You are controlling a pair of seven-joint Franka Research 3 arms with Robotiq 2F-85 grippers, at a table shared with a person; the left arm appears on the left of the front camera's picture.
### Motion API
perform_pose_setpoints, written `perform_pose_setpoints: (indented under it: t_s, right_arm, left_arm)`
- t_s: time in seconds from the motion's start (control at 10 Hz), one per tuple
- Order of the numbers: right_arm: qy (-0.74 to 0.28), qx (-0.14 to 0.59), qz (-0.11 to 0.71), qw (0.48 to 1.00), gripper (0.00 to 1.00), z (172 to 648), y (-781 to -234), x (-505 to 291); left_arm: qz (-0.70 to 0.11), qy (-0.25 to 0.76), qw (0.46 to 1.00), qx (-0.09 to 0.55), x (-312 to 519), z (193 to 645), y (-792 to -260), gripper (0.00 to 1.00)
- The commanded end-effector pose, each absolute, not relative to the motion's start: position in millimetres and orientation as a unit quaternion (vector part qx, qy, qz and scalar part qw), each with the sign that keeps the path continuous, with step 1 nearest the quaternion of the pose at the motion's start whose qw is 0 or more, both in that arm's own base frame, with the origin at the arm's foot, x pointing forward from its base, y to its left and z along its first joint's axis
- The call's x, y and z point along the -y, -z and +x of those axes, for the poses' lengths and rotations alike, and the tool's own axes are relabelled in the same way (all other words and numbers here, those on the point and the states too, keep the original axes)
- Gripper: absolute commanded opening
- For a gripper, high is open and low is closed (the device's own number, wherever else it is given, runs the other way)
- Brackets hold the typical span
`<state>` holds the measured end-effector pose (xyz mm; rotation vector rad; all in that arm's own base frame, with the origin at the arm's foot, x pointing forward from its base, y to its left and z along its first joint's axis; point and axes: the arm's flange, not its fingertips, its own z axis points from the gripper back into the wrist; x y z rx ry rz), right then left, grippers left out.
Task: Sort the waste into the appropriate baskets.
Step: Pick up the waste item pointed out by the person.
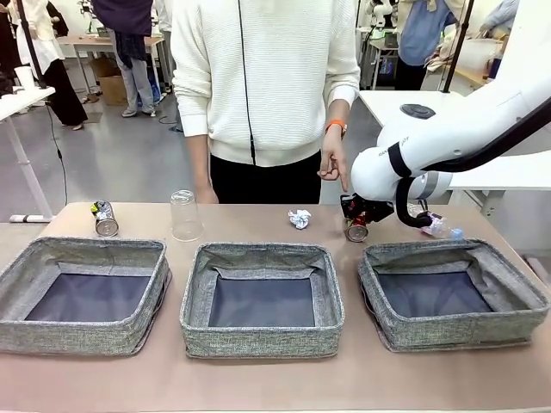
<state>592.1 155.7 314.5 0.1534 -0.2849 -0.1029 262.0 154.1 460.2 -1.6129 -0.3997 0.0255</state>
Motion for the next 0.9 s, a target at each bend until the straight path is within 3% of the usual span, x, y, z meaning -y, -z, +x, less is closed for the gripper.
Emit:
perform_pose_setpoints:
  t_s: [0.0, 0.3, 0.4, 0.5, 0.7, 0.8]
  right_arm:
    - [0.076, 0.137, 0.072, 0.985, 0.00, 593, -309, -159]
    - [0.089, 0.139, 0.078, 0.983, 0.00, 592, -313, -155]
    - [0.094, 0.152, 0.070, 0.981, 0.14, 586, -329, -142]
    - [0.110, 0.159, 0.085, 0.977, 0.14, 571, -361, -126]
    - [0.133, 0.197, 0.114, 0.965, 0.14, 506, -454, -112]
    - [0.113, 0.169, 0.172, 0.964, 0.14, 457, -489, -130]
  left_arm:
    - [-0.722, -0.004, 0.666, 0.187, -152, 261, -463, 1.00]
    - [-0.722, -0.004, 0.666, 0.187, -152, 261, -463, 1.00]
    - [-0.722, -0.004, 0.666, 0.187, -152, 261, -463, 1.00]
    - [-0.722, -0.004, 0.666, 0.187, -152, 261, -463, 1.00]
    - [-0.722, -0.004, 0.666, 0.187, -152, 261, -463, 1.00]
    - [-0.722, -0.004, 0.666, 0.187, -152, 261, -463, 1.00]
